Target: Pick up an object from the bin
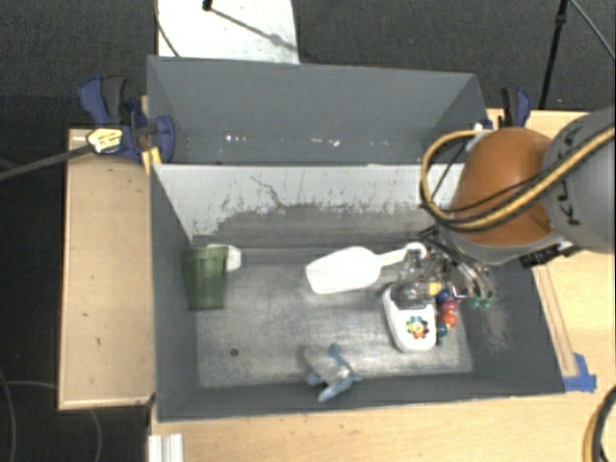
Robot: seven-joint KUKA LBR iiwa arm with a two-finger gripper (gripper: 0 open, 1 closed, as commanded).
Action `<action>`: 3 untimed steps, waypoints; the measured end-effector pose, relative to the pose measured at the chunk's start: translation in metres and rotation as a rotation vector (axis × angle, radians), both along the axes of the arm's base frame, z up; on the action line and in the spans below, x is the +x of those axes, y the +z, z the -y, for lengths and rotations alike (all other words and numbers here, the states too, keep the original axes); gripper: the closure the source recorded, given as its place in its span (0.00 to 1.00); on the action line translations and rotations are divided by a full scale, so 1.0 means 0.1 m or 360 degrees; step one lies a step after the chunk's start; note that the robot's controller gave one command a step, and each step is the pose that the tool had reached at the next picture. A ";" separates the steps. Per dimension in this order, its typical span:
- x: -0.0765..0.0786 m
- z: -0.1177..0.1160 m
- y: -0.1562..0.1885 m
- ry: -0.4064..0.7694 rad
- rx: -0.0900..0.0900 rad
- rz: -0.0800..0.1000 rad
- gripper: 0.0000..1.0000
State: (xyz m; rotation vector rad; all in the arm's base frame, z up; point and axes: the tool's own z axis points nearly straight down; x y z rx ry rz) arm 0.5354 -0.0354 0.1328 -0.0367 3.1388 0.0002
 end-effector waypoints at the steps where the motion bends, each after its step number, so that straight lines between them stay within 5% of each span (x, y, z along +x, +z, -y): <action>1: -0.14 0.07 0.09 -0.0098 0.0002 -0.0005 1.00; 2: 0.03 0.04 0.06 -0.0075 0.0000 0.0001 1.00; 3: -0.17 -0.03 0.04 -0.0050 0.0000 0.0001 1.00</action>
Offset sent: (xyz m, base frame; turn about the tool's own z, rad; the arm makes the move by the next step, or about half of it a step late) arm 0.0161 -0.0001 0.0018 0.0231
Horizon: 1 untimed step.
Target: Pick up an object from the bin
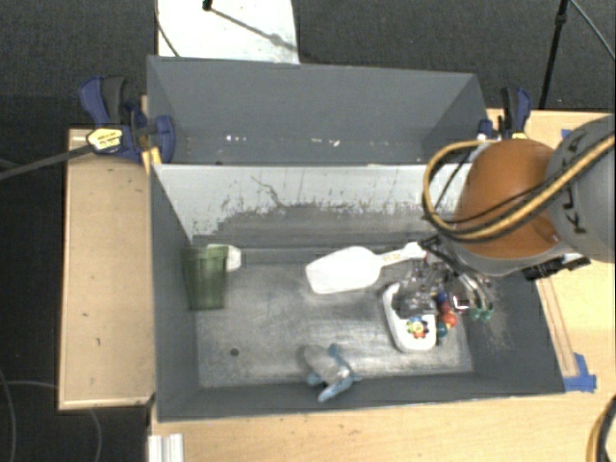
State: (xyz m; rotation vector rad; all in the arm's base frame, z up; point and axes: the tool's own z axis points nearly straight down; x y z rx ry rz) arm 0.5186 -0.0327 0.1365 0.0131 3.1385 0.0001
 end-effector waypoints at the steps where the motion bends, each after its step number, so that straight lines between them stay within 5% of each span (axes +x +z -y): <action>1: 0.47 -0.41 0.00 0.0054 0.0001 0.0005 0.00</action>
Offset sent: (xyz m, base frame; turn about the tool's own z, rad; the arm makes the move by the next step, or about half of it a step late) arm 0.0000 0.0000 0.0000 0.0000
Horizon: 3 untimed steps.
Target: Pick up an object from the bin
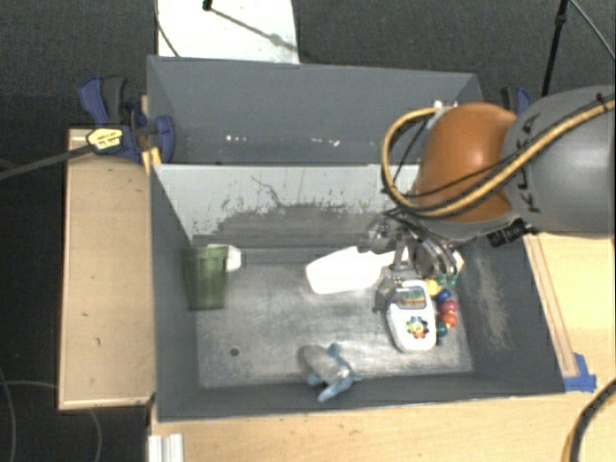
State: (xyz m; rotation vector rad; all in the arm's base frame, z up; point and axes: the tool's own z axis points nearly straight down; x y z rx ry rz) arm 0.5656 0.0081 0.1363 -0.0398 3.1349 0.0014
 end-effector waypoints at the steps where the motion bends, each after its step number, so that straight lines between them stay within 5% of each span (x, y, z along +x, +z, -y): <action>1: -0.02 0.00 0.00 0.0001 0.0000 -0.0005 0.00; 2: -0.14 0.03 -0.60 -0.0294 0.0006 0.0001 1.00; 3: -0.14 0.03 -0.60 -0.0292 0.0005 0.0002 1.00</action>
Offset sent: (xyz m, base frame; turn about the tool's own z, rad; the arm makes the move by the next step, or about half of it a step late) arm -0.0178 -0.0046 -0.0663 0.1879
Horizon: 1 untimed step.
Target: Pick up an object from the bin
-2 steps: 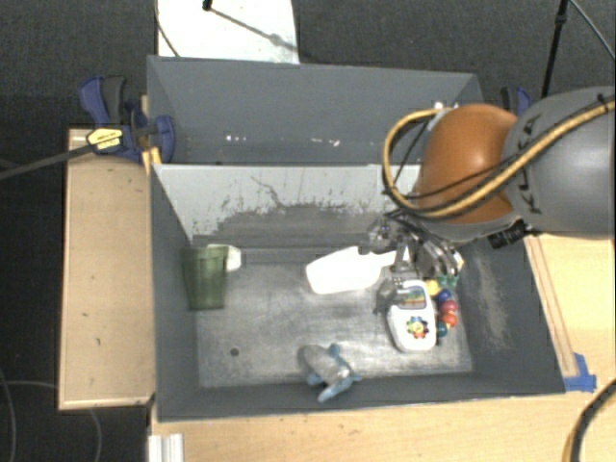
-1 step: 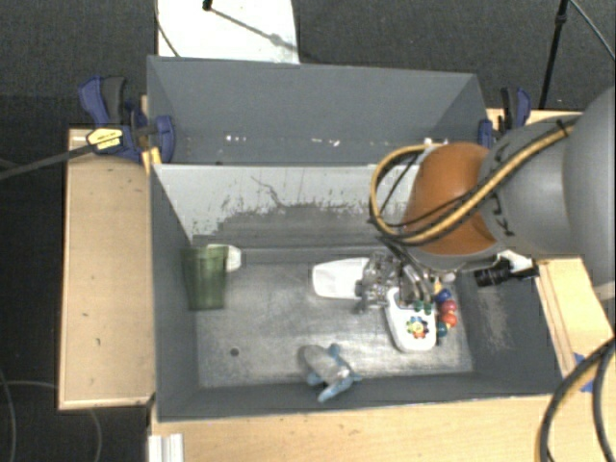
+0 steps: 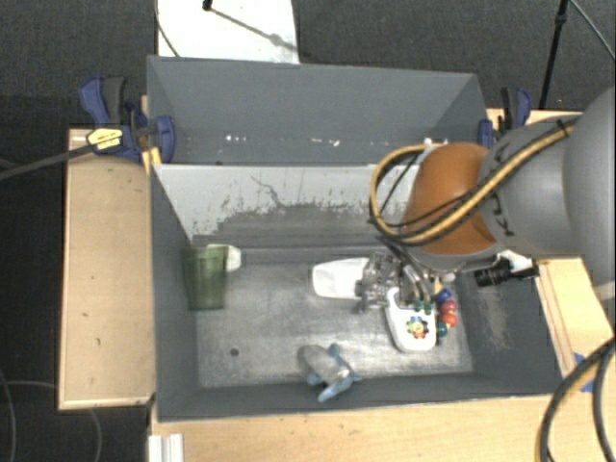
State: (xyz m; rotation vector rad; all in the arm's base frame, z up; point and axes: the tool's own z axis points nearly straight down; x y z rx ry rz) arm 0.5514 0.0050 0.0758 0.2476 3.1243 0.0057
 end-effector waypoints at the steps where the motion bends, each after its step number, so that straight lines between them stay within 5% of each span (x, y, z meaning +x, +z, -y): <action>1: -0.18 -0.06 0.33 -0.0002 -0.0004 -0.0009 1.00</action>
Offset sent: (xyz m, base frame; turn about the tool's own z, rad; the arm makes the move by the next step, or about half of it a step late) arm -0.0284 -0.0458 0.0317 -0.0145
